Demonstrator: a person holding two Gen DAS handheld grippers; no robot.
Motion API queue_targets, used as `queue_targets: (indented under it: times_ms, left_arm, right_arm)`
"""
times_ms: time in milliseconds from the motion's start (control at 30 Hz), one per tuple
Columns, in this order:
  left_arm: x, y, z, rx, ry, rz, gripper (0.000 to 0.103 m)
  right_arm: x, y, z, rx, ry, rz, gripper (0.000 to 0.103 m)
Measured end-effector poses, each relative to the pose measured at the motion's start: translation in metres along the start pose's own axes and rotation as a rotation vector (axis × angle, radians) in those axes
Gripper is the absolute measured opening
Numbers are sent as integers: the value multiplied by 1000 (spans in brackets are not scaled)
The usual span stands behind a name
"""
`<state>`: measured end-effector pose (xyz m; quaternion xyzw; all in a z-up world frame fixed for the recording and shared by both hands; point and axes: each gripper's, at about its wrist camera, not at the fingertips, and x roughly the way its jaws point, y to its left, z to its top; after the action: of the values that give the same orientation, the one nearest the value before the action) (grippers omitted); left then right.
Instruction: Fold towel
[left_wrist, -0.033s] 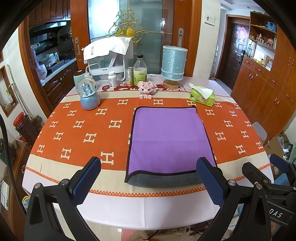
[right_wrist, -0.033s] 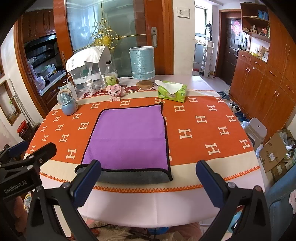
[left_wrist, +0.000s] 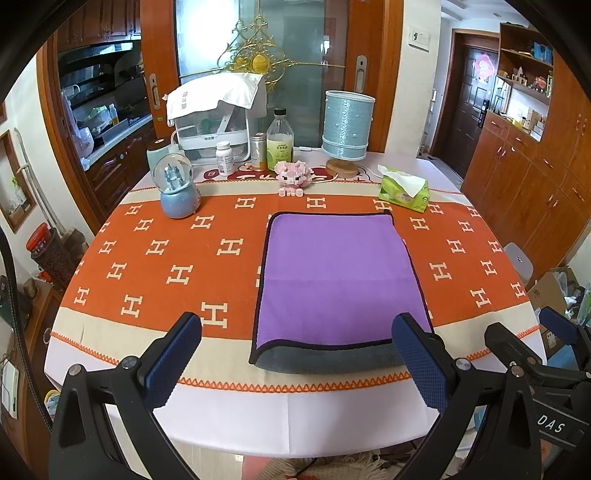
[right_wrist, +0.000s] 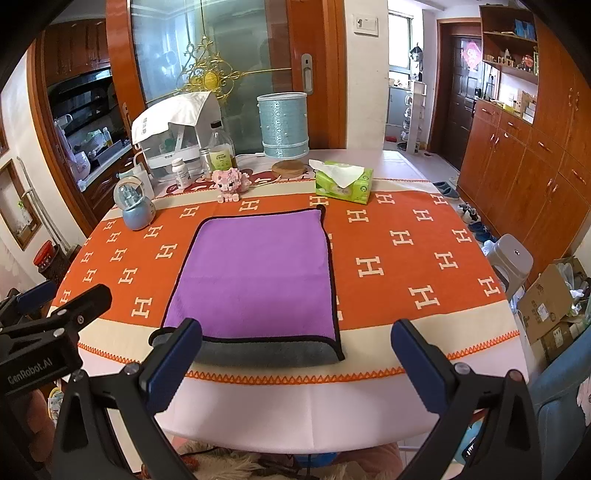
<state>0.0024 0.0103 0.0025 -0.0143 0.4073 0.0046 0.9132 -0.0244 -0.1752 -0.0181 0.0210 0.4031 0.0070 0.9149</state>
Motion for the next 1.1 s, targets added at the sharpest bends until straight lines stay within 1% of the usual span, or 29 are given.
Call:
queue_targets:
  times_ms: [100, 133, 433, 733, 967, 1100]
  left_arm:
    - [0, 2, 4, 2, -2, 1, 102]
    - [1, 3, 6, 3, -2, 3, 102]
    - [2, 5, 11, 7, -6, 9, 102]
    - [3, 6, 22, 10, -17, 17, 102]
    - [7, 9, 22, 7, -15, -11, 102]
    - [14, 8, 17, 19, -17, 1, 102]
  right_arm:
    - [-4, 2, 1, -10, -9, -3, 102]
    - [-2, -5, 16, -16, -13, -1, 103]
    - [-3, -6, 22, -55, -29, 6, 102]
    - [-8, -7, 29, -76, -46, 22, 102]
    - [5, -7, 26, -82, -19, 32, 102]
    - [15, -10, 22, -71, -3, 46, 102]
